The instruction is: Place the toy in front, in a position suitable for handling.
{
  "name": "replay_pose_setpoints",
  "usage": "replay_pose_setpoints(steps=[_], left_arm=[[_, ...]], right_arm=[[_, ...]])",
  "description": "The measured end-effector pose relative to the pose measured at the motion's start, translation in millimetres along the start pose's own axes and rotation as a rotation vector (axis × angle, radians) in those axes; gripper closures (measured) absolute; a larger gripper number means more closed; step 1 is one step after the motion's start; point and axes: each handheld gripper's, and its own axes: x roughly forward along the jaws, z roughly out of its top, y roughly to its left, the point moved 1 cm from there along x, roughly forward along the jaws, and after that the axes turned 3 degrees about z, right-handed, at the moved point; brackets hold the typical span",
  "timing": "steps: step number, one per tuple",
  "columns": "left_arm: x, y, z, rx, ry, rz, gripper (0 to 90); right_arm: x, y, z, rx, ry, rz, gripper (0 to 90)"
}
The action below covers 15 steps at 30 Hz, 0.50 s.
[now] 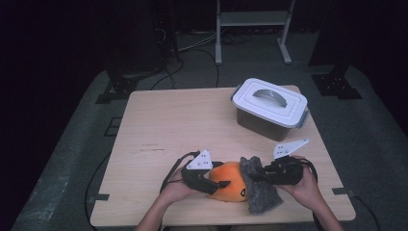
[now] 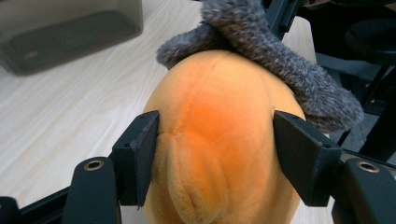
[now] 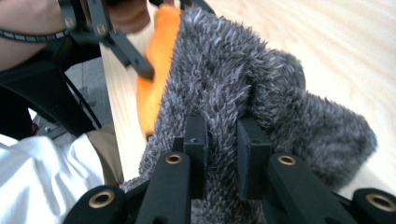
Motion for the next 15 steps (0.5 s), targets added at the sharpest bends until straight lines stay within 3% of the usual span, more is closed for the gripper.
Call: replay_pose_setpoints(steps=[8, 11, 13, 15], left_arm=[[-8.4, 2.2, -7.5, -0.016, 0.010, -0.025, 31.8], [-9.3, 2.2, -6.6, -0.009, 0.013, -0.035, 31.0], [-9.3, 1.8, -5.9, -0.009, 0.016, -0.040, 30.0], [-9.0, 1.9, -3.5, -0.004, 0.030, -0.044, 26.7]], right_arm=[[-1.2, -7.8, -12.2, 0.032, 0.045, 0.008, 75.8], [-5.4, -0.5, -4.5, 0.004, 0.017, -0.007, 75.7], [-4.6, 4.9, 1.0, -0.015, 0.002, 0.007, 75.7], [1.2, 6.9, 2.5, -0.030, 0.025, 0.005, 75.6]])
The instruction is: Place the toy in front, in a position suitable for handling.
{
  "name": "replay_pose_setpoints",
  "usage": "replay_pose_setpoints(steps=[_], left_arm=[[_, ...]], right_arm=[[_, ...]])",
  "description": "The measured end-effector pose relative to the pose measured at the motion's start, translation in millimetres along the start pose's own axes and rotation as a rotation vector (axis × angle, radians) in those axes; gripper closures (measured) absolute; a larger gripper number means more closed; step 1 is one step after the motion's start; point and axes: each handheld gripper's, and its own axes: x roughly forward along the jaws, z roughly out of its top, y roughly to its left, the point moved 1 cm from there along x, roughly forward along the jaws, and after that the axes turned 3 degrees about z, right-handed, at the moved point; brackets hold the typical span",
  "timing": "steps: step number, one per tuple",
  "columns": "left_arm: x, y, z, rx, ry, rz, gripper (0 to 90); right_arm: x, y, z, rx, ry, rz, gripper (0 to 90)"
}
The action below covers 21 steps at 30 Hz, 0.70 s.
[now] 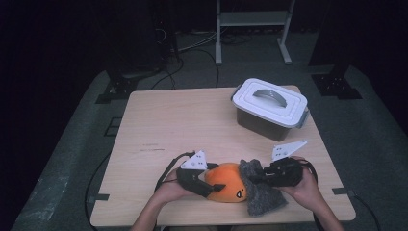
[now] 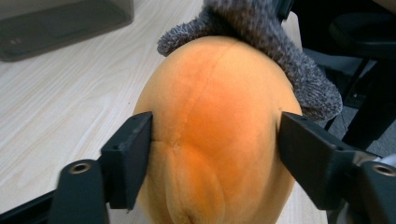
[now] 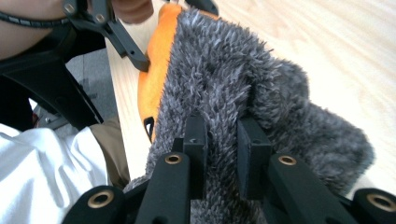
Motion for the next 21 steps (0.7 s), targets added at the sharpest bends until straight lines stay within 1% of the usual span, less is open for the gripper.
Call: replay_pose_setpoints(steps=[1, 3, 4, 5, 6, 7, 8, 9, 11, 12, 13, 14, 15, 17, 18, 19, 20, 21], left_arm=[[0.4, 0.2, 1.4, -0.001, 0.007, -0.002, 24.2], [2.2, 1.1, 3.8, -0.006, 0.016, -0.001, 19.0], [2.2, 1.1, 3.8, -0.006, 0.016, -0.001, 18.2], [6.3, 2.3, 6.0, -0.018, 0.022, 0.011, 18.1], [8.2, 2.3, 6.5, -0.020, 0.021, 0.013, 18.6], [8.2, 2.3, 6.5, -0.020, 0.021, 0.013, 22.4], [9.5, 1.9, 6.5, -0.007, 0.019, 0.029, 22.4], [9.8, 1.1, 7.1, 0.000, 0.000, 0.055, 34.3], [10.2, -0.5, 8.7, 0.019, -0.026, 0.087, 39.1], [10.4, -1.4, 9.6, 0.023, -0.043, 0.098, 40.2], [10.6, -1.9, 10.3, 0.028, -0.056, 0.103, 40.9], [10.8, -2.5, 11.9, 0.042, -0.071, 0.127, 41.5], [11.0, -2.9, 13.0, 0.051, -0.081, 0.143, 42.0], [12.1, -5.1, 14.9, 0.076, -0.113, 0.178, 42.6], [12.8, -5.2, 14.9, 0.073, -0.113, 0.179, 42.3], [13.3, -4.4, 14.0, 0.067, -0.099, 0.172, 41.0], [13.3, -4.4, 14.0, 0.067, -0.099, 0.172, 40.2], [14.2, -3.3, 9.6, 0.062, -0.077, 0.147, 38.5]], right_arm=[[2.9, -0.5, -0.7, 0.003, 0.004, 0.008, 75.6], [3.2, -1.9, -1.6, 0.007, 0.003, 0.015, 75.6], [3.2, -1.9, -1.6, 0.007, 0.003, 0.015, 75.6], [2.3, -2.9, -1.9, 0.015, 0.001, 0.009, 75.6], [2.2, -3.3, -2.0, 0.016, 0.002, 0.005, 75.6], [2.2, -3.3, -2.0, 0.016, 0.002, 0.005, 75.6], [2.0, -4.0, -2.1, 0.018, 0.001, 0.002, 75.6], [0.4, -6.6, -2.9, 0.028, -0.003, -0.007, 75.7], [-2.0, -10.2, -3.8, 0.039, -0.015, -0.010, 75.8], [-3.4, -10.9, -3.8, 0.044, -0.018, -0.015, 75.8], [-4.7, -11.4, -3.4, 0.039, -0.025, -0.027, 75.9], [-5.8, -11.6, -2.8, 0.039, -0.031, -0.032, 75.9], [-7.8, -12.0, -1.4, 0.037, -0.044, -0.044, 75.9], [-9.9, -12.4, 1.1, 0.041, -0.072, -0.050, 76.2], [-10.5, -12.7, 2.7, 0.040, -0.083, -0.055, 76.2], [-10.5, -13.0, 4.0, 0.040, -0.090, -0.064, 76.2], [-9.4, -13.4, 4.6, 0.043, -0.090, -0.066, 76.2], [-6.9, -14.1, 3.9, 0.044, -0.081, -0.062, 76.2]])
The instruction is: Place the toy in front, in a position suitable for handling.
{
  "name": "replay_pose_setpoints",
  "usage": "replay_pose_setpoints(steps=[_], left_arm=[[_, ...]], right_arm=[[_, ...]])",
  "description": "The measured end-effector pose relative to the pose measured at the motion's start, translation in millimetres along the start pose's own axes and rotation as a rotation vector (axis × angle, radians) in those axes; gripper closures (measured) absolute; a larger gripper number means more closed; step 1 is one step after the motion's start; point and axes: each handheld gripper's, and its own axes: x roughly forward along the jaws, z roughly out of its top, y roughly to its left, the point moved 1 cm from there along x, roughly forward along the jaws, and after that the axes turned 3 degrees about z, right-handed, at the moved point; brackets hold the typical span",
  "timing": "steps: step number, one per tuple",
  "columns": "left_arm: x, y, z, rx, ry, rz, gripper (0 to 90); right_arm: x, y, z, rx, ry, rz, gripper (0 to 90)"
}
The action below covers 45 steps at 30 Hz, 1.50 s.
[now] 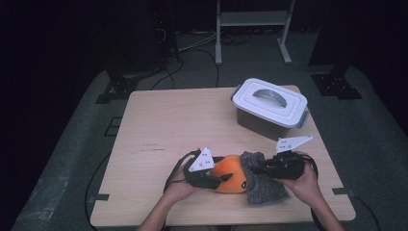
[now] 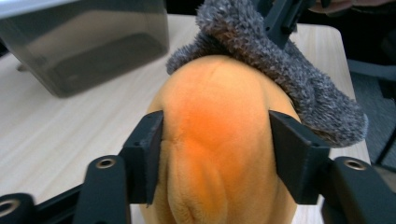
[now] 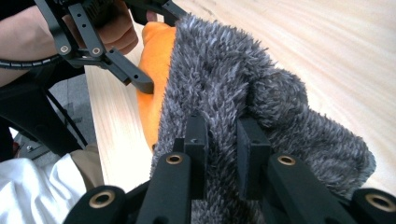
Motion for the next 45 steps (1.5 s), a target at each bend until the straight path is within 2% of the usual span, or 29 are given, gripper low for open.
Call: replay_pose_setpoints(steps=[2, 4, 5, 6, 7, 9, 10, 11, 13, 17, 19, 22, 23, 24, 27, 31, 33, 35, 38, 40, 42, 43, 44, 45], left_arm=[[-3.1, 2.2, 0.3, -0.010, 0.015, -0.022, 33.6], [-5.7, 4.9, 2.9, -0.038, 0.006, -0.027, 25.4], [-5.7, 4.9, 2.9, -0.038, 0.006, -0.027, 23.9], [-6.6, 6.2, 5.7, -0.065, -0.009, -0.032, 23.8], [-5.8, 5.1, 6.0, -0.052, 0.007, -0.037, 25.6], [-4.8, 2.4, 4.1, -0.009, 0.026, -0.019, 35.2], [-4.8, 2.4, 4.1, -0.009, 0.026, -0.019, 37.3], [-5.2, 3.5, 2.2, -0.024, 0.025, -0.026, 38.6], [-5.8, 4.2, 1.3, -0.029, 0.028, -0.026, 40.0], [-10.4, 8.8, -5.6, -0.053, 0.024, -0.042, 39.6], [-12.3, 10.3, -8.1, -0.066, 0.018, -0.046, 38.8], [-13.1, 10.0, -9.1, -0.070, 0.014, -0.051, 37.3], [-12.8, 9.5, -8.7, -0.069, 0.016, -0.055, 37.3], [-12.2, 8.5, -7.4, -0.066, 0.020, -0.059, 36.4], [-10.4, 6.4, -6.2, -0.050, 0.017, -0.062, 36.2], [-11.7, 8.9, -8.4, -0.069, 0.019, -0.052, 35.7], [-12.2, 10.3, -9.1, -0.073, 0.022, -0.048, 35.6], [-12.8, 11.9, -9.5, -0.087, 0.023, -0.050, 35.3], [-12.8, 11.5, -9.9, -0.090, 0.021, -0.053, 34.7], [-12.0, 9.6, -8.3, -0.083, 0.024, -0.053, 33.7], [-11.6, 8.3, -7.0, -0.076, 0.027, -0.056, 33.5], [-10.6, 6.3, -5.7, -0.069, 0.024, -0.053, 33.5], [-9.1, 3.3, -3.6, -0.053, 0.027, -0.048, 32.5], [-9.1, 2.5, -2.8, -0.047, 0.032, -0.049, 31.9]], right_arm=[[4.9, -0.2, -2.7, 0.005, 0.011, 0.017, 76.2], [7.2, 1.8, -3.4, -0.006, 0.022, 0.029, 76.2], [7.5, 3.3, -3.0, -0.011, 0.025, 0.033, 76.2], [8.5, 5.4, -2.4, -0.022, 0.025, 0.042, 76.2], [9.3, 6.9, -1.8, -0.028, 0.027, 0.043, 76.2], [9.8, 8.1, -1.1, -0.039, 0.033, 0.029, 76.3], [9.3, 7.9, -1.4, -0.037, 0.035, 0.023, 76.5], [8.7, 6.8, -2.3, -0.034, 0.033, 0.022, 76.7], [8.2, 5.1, -3.6, -0.033, 0.034, 0.018, 77.0], [5.5, -8.3, -17.7, 0.009, 0.073, -0.005, 77.7], [4.0, -15.5, -25.3, 0.045, 0.087, -0.007, 77.9], [0.5, -18.1, -26.6, 0.059, 0.077, 0.000, 77.9], [-2.3, -17.4, -24.9, 0.060, 0.060, 0.006, 77.9], [-7.4, -13.2, -18.2, 0.051, 0.016, 0.018, 77.9], [-7.1, -5.4, -9.4, 0.034, -0.017, 0.044, 77.8], [6.7, -1.7, -9.3, 0.015, 0.031, 0.051, 77.5], [8.6, -6.0, -13.2, 0.037, 0.041, 0.063, 77.4], [7.3, -10.8, -17.8, 0.047, 0.069, 0.034, 77.3], [5.4, -19.6, -28.6, 0.089, 0.098, 0.027, 77.4], [1.2, -18.2, -26.1, 0.085, 0.077, 0.028, 77.4], [-3.9, -12.4, -17.0, 0.066, 0.029, 0.038, 77.3], [-3.9, -12.4, -17.0, 0.066, 0.029, 0.038, 77.3], [-5.2, -4.6, -6.8, 0.037, -0.007, 0.048, 77.3], [-3.9, -2.2, -4.6, 0.027, -0.007, 0.052, 77.3]])
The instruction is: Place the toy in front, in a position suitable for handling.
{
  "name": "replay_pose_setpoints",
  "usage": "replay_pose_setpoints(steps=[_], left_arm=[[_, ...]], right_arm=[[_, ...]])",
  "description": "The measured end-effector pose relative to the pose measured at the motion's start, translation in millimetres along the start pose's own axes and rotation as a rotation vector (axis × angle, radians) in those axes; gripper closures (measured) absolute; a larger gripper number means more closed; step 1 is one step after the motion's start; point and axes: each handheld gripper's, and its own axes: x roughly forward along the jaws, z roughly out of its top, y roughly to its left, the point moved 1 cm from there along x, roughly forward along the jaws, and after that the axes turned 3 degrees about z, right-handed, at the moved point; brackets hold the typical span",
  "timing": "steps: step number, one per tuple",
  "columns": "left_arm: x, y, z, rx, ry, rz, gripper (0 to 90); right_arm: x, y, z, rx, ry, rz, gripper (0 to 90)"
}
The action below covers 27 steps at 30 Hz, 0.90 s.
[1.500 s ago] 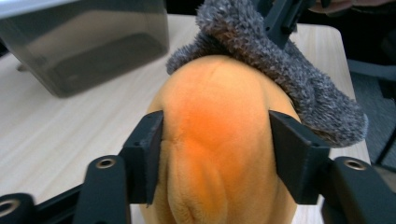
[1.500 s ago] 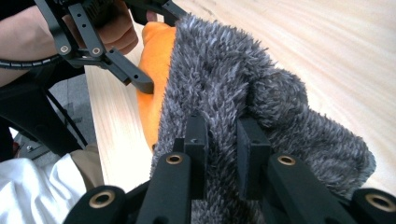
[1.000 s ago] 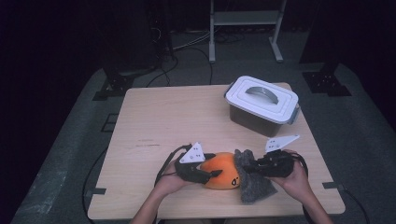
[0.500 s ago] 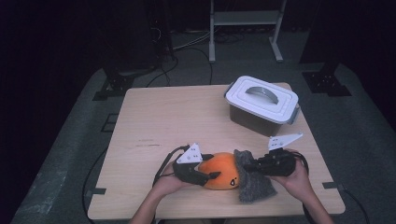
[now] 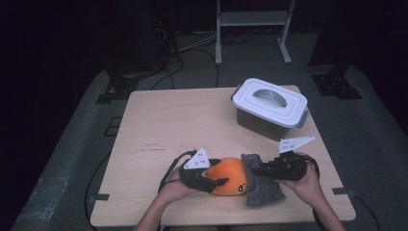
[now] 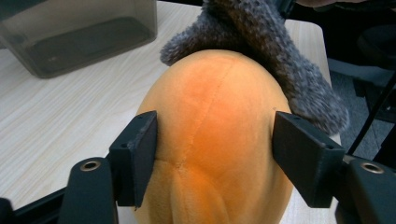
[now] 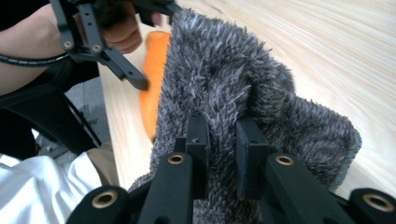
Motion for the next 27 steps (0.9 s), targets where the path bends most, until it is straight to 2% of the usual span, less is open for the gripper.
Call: replay_pose_setpoints(steps=[2, 4, 6, 10, 13, 16, 19, 21, 24, 25, 27], left_arm=[[-1.1, 0.4, -0.3, -0.005, -0.002, -0.007, 31.6], [-1.9, 1.1, -0.8, -0.008, -0.003, -0.015, 31.9], [-2.6, 2.8, -1.9, -0.014, -0.004, -0.014, 33.0], [-2.0, 3.2, -2.4, -0.024, -0.008, -0.012, 32.4], [-0.1, 0.3, -1.1, -0.016, -0.006, -0.007, 30.1], [0.0, -1.7, 0.1, -0.005, -0.005, -0.017, 29.1], [-2.1, -2.4, 1.1, 0.001, -0.007, -0.041, 29.0], [-3.5, -2.1, 2.2, 0.003, -0.012, -0.047, 28.8], [-4.0, -1.2, 3.8, 0.000, -0.013, -0.042, 23.3], [-3.5, 0.7, 4.8, -0.012, 0.011, -0.020, 20.7], [-2.2, 2.2, 2.4, -0.025, 0.022, -0.026, 20.8]], right_arm=[[7.2, 3.8, 1.0, -0.019, 0.024, 0.002, 77.2], [11.1, 4.2, -0.7, -0.017, 0.037, 0.001, 77.1], [12.2, -0.7, -6.1, -0.003, 0.042, 0.004, 77.1], [9.3, -7.4, -14.9, 0.023, 0.074, -0.021, 77.1], [3.9, -3.3, -9.8, 0.005, 0.055, -0.026, 77.0], [2.8, 4.5, -1.0, -0.022, 0.028, -0.010, 76.9], [9.2, 6.2, 0.3, -0.036, 0.057, -0.017, 76.9], [11.6, 3.5, -3.6, -0.024, 0.069, -0.009, 76.9], [10.6, 1.3, -6.5, -0.014, 0.064, -0.001, 76.9], [9.3, 0.3, -9.1, -0.018, 0.077, -0.004, 76.9], [8.0, -1.4, -10.6, -0.014, 0.080, -0.004, 76.9]])
